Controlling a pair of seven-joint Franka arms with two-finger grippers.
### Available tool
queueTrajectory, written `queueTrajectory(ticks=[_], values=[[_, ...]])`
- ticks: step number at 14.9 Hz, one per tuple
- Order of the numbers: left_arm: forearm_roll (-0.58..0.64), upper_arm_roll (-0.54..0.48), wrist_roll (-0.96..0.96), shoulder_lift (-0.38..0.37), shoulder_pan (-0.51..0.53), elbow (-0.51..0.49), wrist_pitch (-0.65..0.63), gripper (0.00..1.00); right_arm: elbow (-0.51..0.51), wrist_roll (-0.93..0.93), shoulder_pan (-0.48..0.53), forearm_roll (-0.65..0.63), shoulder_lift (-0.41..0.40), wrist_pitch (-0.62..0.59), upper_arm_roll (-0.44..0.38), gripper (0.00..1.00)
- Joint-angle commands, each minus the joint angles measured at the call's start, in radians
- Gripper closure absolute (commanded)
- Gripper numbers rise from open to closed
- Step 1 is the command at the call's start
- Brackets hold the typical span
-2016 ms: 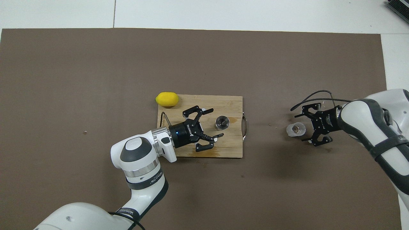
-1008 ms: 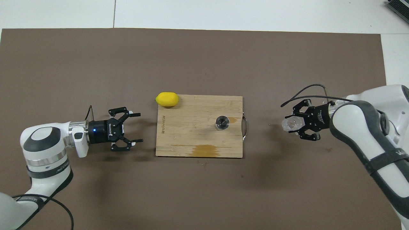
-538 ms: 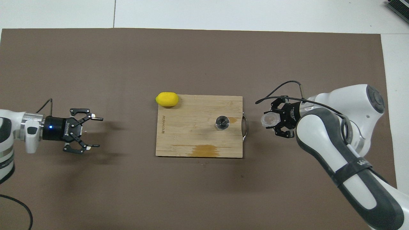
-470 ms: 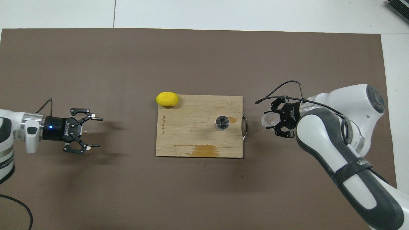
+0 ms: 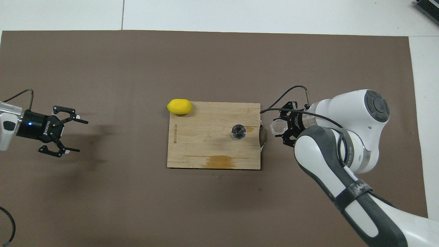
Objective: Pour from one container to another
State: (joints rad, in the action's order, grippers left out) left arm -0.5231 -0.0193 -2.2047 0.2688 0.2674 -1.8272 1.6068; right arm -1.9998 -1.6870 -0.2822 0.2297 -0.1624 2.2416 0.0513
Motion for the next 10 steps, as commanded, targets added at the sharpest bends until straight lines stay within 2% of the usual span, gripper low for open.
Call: queueTrajectory(ticks=[1, 4, 8, 10], values=[[0.116, -0.004, 0.141, -0.097, -0.033, 0.000, -0.039, 0.00, 0.149, -0.120, -0.047, -0.152, -0.054, -0.112, -0.002, 1.00], [0.222, -0.004, 0.285, -0.175, -0.077, -0.001, -0.039, 0.00, 0.251, -0.171, -0.101, -0.214, -0.086, -0.172, -0.004, 1.00], [0.271, 0.007, 0.489, -0.250, -0.089, -0.006, -0.041, 0.00, 0.259, -0.197, -0.159, -0.335, -0.088, -0.198, -0.004, 1.00], [0.287, 0.005, 0.604, -0.287, -0.128, -0.007, -0.053, 0.00, 0.254, -0.200, -0.166, -0.377, -0.085, -0.209, -0.002, 1.00]])
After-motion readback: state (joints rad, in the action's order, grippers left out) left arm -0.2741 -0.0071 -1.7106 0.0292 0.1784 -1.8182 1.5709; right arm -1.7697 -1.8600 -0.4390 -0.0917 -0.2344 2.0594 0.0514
